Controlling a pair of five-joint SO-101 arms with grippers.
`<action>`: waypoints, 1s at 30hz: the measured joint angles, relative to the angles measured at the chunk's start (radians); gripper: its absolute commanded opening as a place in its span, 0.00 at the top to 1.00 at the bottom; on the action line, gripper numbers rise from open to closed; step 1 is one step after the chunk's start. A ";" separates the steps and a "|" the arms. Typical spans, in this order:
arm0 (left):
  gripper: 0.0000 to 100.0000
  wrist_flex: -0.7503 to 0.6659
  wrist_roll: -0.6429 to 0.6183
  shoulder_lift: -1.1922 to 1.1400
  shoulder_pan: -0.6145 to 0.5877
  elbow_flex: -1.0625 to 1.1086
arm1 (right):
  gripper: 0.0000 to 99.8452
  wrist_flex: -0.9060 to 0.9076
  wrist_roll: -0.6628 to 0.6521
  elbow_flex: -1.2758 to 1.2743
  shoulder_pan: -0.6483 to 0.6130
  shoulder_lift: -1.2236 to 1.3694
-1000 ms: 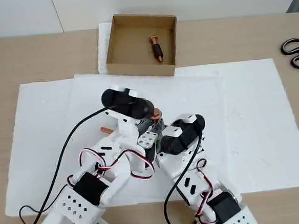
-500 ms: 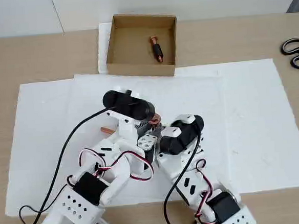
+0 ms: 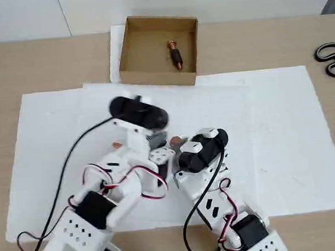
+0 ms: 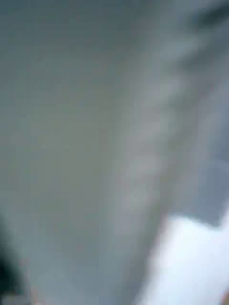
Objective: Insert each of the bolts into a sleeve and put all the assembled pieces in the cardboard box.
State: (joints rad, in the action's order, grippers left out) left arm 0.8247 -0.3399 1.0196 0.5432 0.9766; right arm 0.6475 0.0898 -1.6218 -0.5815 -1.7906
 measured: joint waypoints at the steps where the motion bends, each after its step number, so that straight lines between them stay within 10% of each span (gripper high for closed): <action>1: 0.84 0.000 0.002 0.000 -0.021 -0.009 | 1.00 0.000 0.000 0.000 0.000 0.000; 20: 0.84 0.110 0.000 0.000 -0.439 -0.014 | 1.00 0.080 0.000 0.100 0.153 0.018; 30: 0.84 0.166 0.000 0.000 -0.539 -0.014 | 1.00 0.123 -0.123 0.658 0.241 0.572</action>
State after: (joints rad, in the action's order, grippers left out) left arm 0.9904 -0.3399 1.0196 0.0046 0.9628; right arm 0.7702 -0.0330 -0.9636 -0.3406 -1.2183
